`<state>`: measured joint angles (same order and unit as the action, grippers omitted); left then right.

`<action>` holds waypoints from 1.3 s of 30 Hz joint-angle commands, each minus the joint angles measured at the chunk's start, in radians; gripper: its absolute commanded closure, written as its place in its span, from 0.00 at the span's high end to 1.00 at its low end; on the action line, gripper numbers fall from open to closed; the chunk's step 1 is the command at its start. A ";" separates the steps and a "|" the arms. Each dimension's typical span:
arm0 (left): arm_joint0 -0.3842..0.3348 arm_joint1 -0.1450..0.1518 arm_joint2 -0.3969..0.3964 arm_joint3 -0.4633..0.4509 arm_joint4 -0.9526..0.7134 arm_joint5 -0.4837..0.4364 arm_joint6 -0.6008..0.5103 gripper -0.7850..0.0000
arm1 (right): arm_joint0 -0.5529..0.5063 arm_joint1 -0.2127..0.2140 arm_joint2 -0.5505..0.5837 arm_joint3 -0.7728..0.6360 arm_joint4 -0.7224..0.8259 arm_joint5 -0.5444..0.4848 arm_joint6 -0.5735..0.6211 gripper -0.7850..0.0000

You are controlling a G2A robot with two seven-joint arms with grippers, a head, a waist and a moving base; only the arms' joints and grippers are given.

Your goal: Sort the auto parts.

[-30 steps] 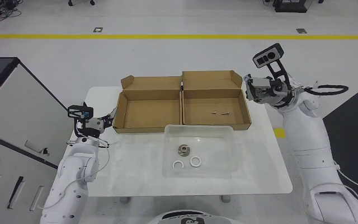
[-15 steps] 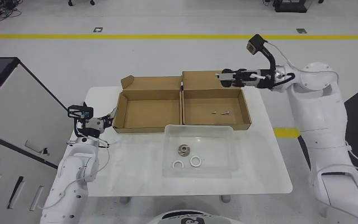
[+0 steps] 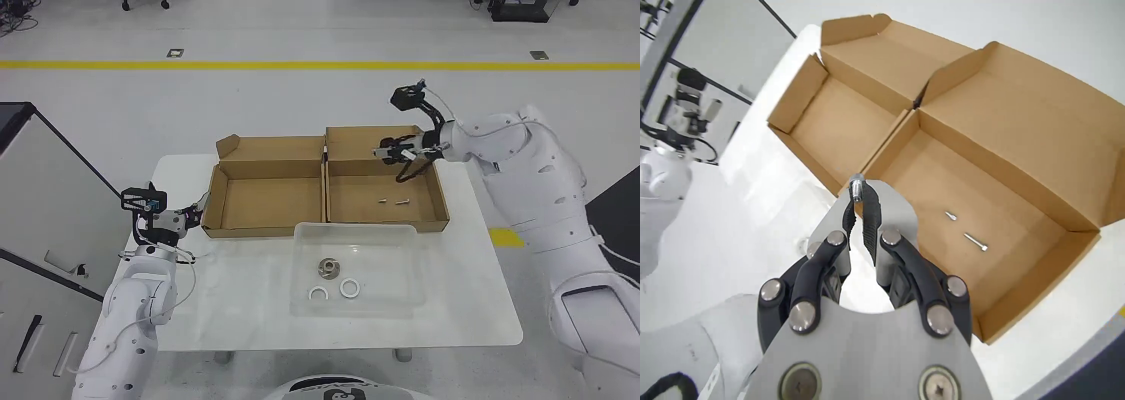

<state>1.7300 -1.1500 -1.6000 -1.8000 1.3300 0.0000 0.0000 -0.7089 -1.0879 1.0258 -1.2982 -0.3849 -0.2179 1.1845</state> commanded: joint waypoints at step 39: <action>0.000 0.000 0.000 0.000 0.000 0.000 0.000 1.00 | 0.178 -0.238 -0.515 0.550 -0.396 0.010 -0.106 0.00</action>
<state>1.7300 -1.1500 -1.6000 -1.8000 1.3300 0.0000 0.0000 -0.5327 -1.3208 0.5137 -0.7591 -0.7800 -0.2081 1.0825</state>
